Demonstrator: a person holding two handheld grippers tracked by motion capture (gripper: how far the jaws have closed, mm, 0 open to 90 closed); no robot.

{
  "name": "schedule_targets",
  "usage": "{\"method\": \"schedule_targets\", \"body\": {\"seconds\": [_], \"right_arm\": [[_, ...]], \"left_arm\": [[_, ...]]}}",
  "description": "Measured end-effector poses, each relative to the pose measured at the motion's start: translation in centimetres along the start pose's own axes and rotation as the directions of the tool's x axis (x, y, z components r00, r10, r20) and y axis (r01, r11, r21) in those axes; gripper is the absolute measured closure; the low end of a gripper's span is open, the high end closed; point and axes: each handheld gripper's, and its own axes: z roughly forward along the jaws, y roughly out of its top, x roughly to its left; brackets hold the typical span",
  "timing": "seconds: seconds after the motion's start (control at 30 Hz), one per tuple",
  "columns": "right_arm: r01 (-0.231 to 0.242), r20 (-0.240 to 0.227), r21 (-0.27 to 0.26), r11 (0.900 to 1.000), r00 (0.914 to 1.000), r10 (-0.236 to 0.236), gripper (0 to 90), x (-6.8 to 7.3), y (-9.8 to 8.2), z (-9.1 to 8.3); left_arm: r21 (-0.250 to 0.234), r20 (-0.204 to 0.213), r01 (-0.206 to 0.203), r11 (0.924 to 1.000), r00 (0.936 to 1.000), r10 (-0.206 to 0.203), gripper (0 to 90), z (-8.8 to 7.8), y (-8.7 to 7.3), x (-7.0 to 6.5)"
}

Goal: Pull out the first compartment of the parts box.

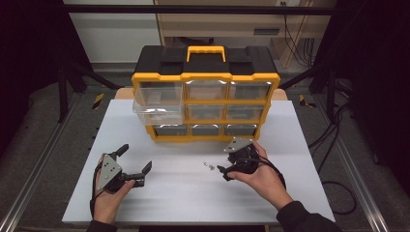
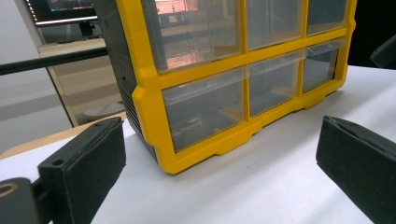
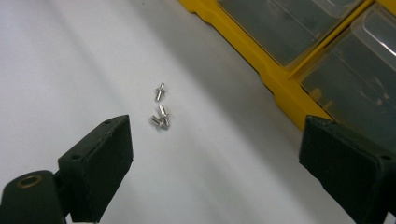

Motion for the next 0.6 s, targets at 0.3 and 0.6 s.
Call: {"method": "schedule_targets", "body": {"seconds": [0.3, 0.6], "right_arm": [[-0.014, -0.02, -0.026, 1.0, 0.9997, 0.013, 10.2, -0.3, 1.0, 0.1], [0.003, -0.04, -0.013, 1.0, 0.9992, -0.004, 14.1, -0.5, 2.2, 0.5]], "left_arm": [[0.006, 0.002, -0.022, 0.9997, 0.9998, 0.022, 1.4, 0.2, 0.0, -0.3], [0.009, 0.017, -0.032, 0.9995, 0.9994, 0.031, 1.4, 0.5, -0.2, -0.8]]}}
